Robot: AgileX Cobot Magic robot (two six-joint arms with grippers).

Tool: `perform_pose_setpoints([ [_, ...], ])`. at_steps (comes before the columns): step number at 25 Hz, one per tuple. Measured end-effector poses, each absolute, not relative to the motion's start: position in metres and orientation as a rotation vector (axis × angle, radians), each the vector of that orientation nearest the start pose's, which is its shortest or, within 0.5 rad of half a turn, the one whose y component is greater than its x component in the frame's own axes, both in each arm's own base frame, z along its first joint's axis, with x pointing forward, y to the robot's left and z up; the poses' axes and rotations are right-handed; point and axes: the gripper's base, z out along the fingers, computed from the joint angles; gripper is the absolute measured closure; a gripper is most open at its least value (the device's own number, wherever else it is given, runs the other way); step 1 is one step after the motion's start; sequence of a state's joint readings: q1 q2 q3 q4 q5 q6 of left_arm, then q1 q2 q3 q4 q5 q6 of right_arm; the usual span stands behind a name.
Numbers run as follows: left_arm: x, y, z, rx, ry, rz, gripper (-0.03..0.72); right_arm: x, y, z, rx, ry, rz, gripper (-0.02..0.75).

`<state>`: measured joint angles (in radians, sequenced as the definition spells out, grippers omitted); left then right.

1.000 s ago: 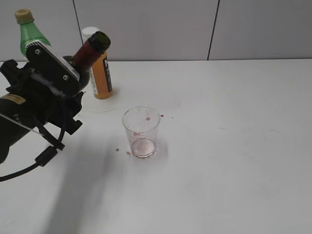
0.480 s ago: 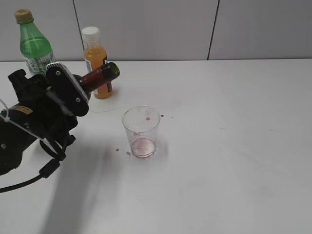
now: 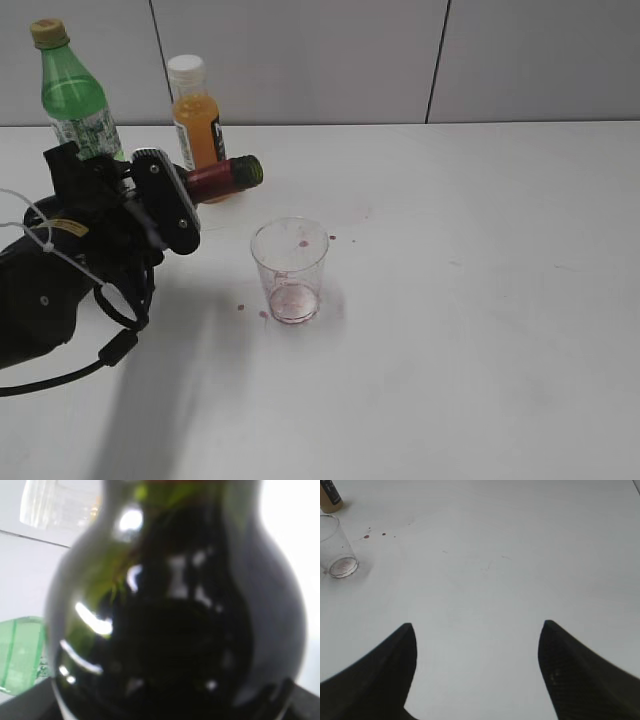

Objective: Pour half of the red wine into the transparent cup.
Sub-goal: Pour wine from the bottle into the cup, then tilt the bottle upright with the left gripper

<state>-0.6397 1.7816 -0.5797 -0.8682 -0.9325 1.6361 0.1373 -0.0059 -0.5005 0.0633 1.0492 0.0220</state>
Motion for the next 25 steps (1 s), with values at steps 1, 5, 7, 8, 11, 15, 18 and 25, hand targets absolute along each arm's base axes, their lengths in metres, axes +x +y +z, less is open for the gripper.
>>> perform_pose_setpoints([
  [1, 0.269, -0.131, 0.146, 1.144, 1.626, 0.908, 0.153, -0.006, 0.004, 0.278, -0.119, 2.026, 0.176, 0.167],
  [5, 0.273, -0.133, 0.140, 1.180, 1.620, 0.945, 0.153, -0.006, 0.004, 0.278, -0.121, 2.026, 0.176, 0.167],
  [7, 0.276, -0.136, 0.143, 1.189, 1.603, 0.963, 0.153, -0.006, 0.004, 0.278, -0.120, 2.026, 0.176, 0.167],
  [8, 0.278, -0.138, 0.144, 1.192, 1.588, 0.980, 0.153, -0.006, 0.004, 0.278, -0.120, 2.026, 0.176, 0.167],
  [11, 0.280, -0.139, 0.147, 1.215, 1.556, 1.016, 0.153, -0.006, 0.004, 0.278, -0.120, 2.026, 0.176, 0.167],
  [15, 0.281, -0.139, 0.147, 1.247, 1.531, 1.053, 0.153, -0.006, 0.004, 0.278, -0.120, 2.026, 0.176, 0.167],
  [18, 0.281, -0.139, 0.148, 1.264, 1.508, 1.082, 0.153, -0.006, 0.004, 0.278, -0.119, 2.026, 0.176, 0.167],
  [25, 0.282, -0.139, 0.149, 1.305, 1.461, 1.128, 0.154, -0.006, 0.004, 0.278, -0.119, 2.026, 0.176, 0.167],
])
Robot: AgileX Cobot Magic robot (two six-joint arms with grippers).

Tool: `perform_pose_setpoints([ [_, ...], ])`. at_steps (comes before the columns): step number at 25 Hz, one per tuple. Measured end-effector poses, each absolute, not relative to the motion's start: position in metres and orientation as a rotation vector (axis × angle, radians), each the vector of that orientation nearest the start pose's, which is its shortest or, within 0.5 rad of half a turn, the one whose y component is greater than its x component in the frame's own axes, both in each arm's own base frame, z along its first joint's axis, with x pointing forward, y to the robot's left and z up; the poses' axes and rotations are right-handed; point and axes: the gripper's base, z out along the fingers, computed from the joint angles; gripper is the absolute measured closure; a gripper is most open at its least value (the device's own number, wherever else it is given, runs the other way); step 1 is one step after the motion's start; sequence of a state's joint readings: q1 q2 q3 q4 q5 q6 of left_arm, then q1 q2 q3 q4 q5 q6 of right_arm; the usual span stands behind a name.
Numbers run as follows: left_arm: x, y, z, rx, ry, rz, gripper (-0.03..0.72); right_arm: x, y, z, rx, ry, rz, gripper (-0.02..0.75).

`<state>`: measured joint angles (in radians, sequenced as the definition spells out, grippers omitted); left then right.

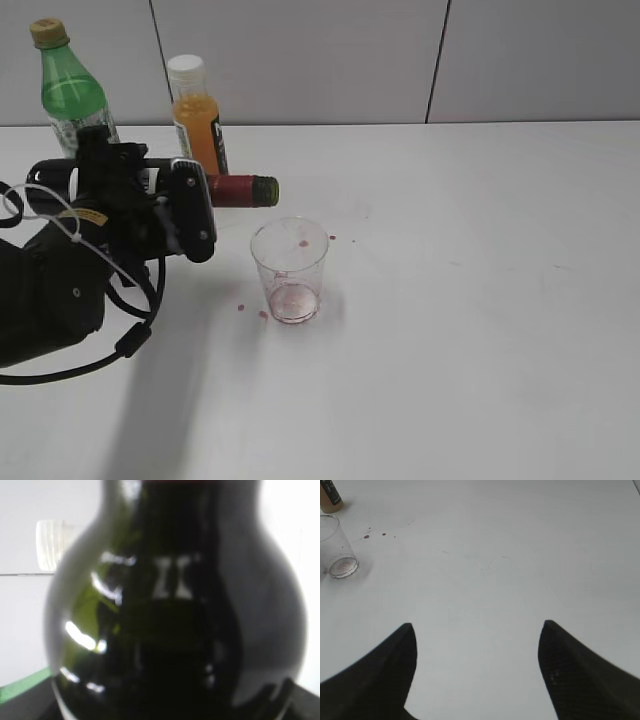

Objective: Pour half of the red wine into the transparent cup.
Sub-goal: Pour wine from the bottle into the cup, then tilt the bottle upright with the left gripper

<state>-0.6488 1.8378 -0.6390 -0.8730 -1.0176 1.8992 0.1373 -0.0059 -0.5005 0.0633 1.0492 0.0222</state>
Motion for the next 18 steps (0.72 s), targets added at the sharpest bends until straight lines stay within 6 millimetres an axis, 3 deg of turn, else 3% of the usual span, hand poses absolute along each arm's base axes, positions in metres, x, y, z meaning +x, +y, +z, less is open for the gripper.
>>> perform_pose_setpoints([
  [18, 0.2824, -0.1401, 0.1527, 1.372, 1.370, 1.211, 0.154, -0.0061, 0.0042, 0.2784, -0.120, 2.026, 0.176, 0.167],
])
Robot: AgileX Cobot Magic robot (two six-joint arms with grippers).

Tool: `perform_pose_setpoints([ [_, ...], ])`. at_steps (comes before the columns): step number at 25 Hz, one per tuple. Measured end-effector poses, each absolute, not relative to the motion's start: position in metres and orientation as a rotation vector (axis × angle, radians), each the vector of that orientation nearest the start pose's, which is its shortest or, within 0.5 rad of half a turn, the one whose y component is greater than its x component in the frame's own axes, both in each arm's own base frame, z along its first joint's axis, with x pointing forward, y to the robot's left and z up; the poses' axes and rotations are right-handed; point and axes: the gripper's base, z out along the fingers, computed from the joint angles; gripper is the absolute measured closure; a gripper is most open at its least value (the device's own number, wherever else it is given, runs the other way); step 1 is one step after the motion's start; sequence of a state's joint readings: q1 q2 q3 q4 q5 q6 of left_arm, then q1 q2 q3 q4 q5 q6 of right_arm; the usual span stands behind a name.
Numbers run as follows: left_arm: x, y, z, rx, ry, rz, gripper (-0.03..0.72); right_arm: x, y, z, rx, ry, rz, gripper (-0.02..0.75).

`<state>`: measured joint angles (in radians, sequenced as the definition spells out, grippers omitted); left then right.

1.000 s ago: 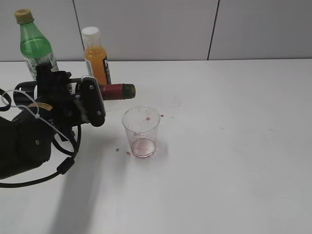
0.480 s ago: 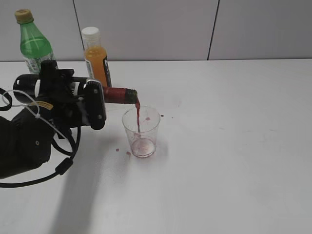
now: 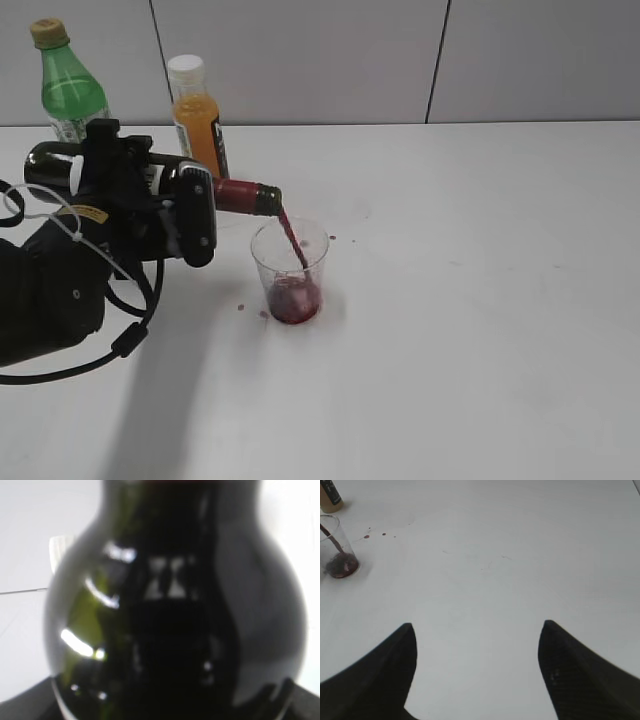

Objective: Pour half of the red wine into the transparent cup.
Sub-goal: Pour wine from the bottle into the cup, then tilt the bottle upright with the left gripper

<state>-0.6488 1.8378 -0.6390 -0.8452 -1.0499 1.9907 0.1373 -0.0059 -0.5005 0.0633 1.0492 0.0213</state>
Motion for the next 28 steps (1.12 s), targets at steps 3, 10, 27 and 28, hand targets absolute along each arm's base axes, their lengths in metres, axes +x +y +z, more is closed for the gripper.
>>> perform_pose_setpoints([
  [3, 0.2825, -0.1403, 0.1531, 1.376, 1.361, 1.216, 0.154, -0.0061, 0.0042, 0.2784, -0.119, 2.026, 0.176, 0.167],
  [10, 0.2831, -0.1403, 0.1565, 1.360, 1.325, 1.248, 0.154, -0.0061, 0.0042, 0.2784, -0.119, 2.026, 0.176, 0.167],
  [27, 0.2831, -0.1401, 0.1572, 1.360, 1.317, 1.260, 0.154, -0.0061, 0.0042, 0.2784, -0.120, 2.026, 0.176, 0.167],
  [28, 0.2831, -0.1401, 0.1572, 1.362, 1.315, 1.262, 0.154, -0.0061, 0.0042, 0.2784, -0.120, 2.026, 0.176, 0.167],
])
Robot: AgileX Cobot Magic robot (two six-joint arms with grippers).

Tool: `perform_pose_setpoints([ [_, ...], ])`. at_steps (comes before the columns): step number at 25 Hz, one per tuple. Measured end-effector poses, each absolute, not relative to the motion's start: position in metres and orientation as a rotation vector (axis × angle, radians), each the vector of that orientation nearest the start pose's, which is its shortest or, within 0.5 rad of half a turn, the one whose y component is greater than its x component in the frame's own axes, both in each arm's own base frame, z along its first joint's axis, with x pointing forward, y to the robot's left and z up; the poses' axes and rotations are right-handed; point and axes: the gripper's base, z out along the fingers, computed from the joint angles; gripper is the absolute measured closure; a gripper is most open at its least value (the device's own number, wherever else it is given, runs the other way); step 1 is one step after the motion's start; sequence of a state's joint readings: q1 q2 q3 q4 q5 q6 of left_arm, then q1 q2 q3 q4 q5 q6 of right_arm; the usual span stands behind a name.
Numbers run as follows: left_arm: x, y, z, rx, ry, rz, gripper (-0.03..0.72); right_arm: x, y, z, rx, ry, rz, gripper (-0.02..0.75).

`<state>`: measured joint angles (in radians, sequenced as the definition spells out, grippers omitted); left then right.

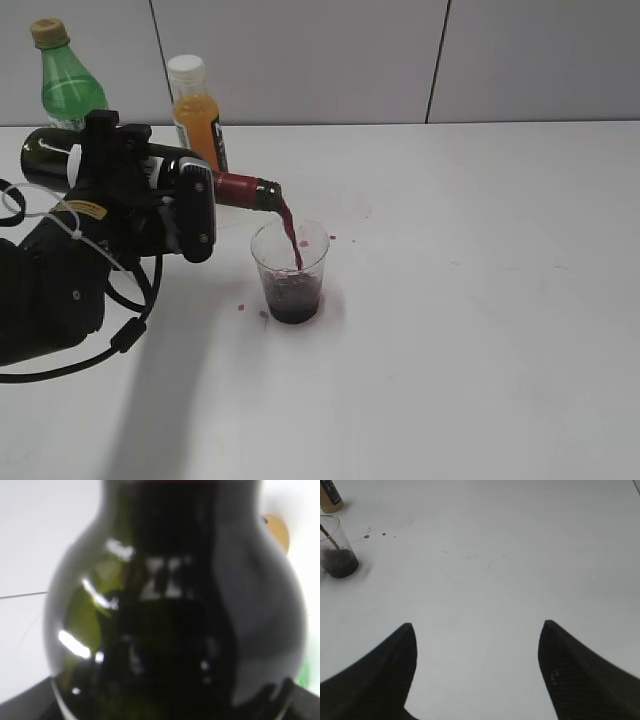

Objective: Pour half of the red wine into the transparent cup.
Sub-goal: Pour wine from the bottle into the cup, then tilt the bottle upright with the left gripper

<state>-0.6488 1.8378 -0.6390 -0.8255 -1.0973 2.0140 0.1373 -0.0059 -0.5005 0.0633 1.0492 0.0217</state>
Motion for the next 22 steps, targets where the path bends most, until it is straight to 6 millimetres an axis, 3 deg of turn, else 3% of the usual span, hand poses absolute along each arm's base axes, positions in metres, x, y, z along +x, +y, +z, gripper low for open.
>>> perform_pose_setpoints([
  [22, 0.2831, -0.1390, 0.1572, 1.350, 1.330, 1.264, 0.154, -0.0061, 0.0042, 0.2784, -0.120, 2.026, 0.176, 0.167],
])
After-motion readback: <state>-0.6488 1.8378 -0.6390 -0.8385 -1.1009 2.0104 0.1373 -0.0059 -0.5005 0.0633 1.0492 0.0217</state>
